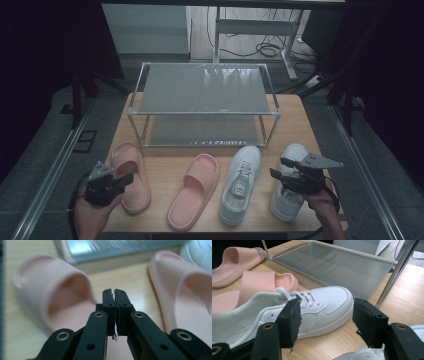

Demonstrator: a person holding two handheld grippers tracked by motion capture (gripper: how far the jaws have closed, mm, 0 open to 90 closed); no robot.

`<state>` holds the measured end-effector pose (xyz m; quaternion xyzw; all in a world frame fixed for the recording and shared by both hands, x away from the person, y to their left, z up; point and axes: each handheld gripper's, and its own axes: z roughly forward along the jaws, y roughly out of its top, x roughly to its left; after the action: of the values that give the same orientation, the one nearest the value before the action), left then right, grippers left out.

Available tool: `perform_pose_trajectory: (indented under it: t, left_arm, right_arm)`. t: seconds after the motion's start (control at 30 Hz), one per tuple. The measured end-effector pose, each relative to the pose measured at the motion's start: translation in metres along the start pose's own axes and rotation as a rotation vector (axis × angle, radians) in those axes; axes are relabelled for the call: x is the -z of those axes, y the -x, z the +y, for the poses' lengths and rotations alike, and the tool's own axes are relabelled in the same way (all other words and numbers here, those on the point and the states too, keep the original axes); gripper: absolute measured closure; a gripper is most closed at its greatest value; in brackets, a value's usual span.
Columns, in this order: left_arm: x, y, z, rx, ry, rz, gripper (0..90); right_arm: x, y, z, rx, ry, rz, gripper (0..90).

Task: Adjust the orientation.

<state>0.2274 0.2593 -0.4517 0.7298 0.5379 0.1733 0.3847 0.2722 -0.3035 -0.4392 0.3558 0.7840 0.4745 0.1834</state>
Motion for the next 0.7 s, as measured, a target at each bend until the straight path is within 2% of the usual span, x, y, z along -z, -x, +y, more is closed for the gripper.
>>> perform_pose_trajectory:
  t: [0.03,0.07,0.1,0.13,0.17,0.2,0.23,0.3,0.33,0.37,0.4,0.43,0.47,0.53,0.7]
  left_arm:
    - [0.001,-0.012,0.007,0.011,0.011,0.021,88.2]
    - [0.001,-0.012,0.007,0.011,0.011,0.021,88.2]
    - [0.0,-0.026,0.012,0.035,0.02,0.041,88.2]
    - [0.0,-0.026,0.012,0.035,0.02,0.041,88.2]
    - [-0.003,-0.039,0.015,0.054,0.019,0.061,88.2]
    - [-0.003,-0.039,0.015,0.054,0.019,0.061,88.2]
    - [-0.005,-0.047,0.016,0.061,0.018,0.069,88.2]
    - [-0.012,-0.063,0.017,0.085,0.006,0.09,88.4]
    - [-0.021,-0.081,0.018,0.109,-0.003,0.107,88.5]
    - [-0.026,-0.09,0.018,0.126,-0.013,0.118,88.6]
    - [-0.026,-0.09,0.018,0.126,-0.013,0.118,88.7]
    - [-0.037,-0.107,0.018,0.149,-0.025,0.131,88.9]
    - [-0.043,-0.114,0.018,0.161,-0.032,0.134,89.1]
    - [-0.053,-0.126,0.019,0.165,-0.046,0.143,89.4]
    - [-0.07,-0.139,0.021,0.163,-0.073,0.159,90.0]
  right_arm:
    - [0.0,0.0,0.0,-0.001,0.001,-0.001,40.0]
    - [0.0,0.0,0.0,-0.001,0.001,-0.001,40.0]
    - [0.0,0.001,0.0,-0.001,-0.001,-0.002,40.0]
    - [0.0,0.001,0.0,-0.001,-0.001,-0.002,40.0]
    - [0.0,0.001,-0.001,-0.003,0.001,-0.003,40.0]
    - [0.0,0.001,-0.001,-0.003,0.001,-0.003,40.0]
    - [0.0,0.001,-0.001,-0.002,0.0,-0.003,40.0]
    - [0.0,0.001,-0.001,-0.005,-0.001,-0.004,40.0]
    - [-0.001,0.001,-0.001,-0.005,-0.002,-0.003,40.0]
    - [-0.001,0.001,-0.001,-0.004,-0.003,-0.004,40.0]
    - [-0.001,0.001,-0.001,-0.004,-0.003,-0.004,40.0]
    - [-0.002,0.002,-0.002,-0.003,-0.008,-0.004,40.0]
    - [-0.003,0.001,-0.002,-0.005,-0.01,-0.002,40.0]
    - [-0.004,0.001,-0.002,-0.004,-0.014,-0.004,40.0]
    - [-0.005,0.001,-0.003,-0.007,-0.016,-0.006,40.0]
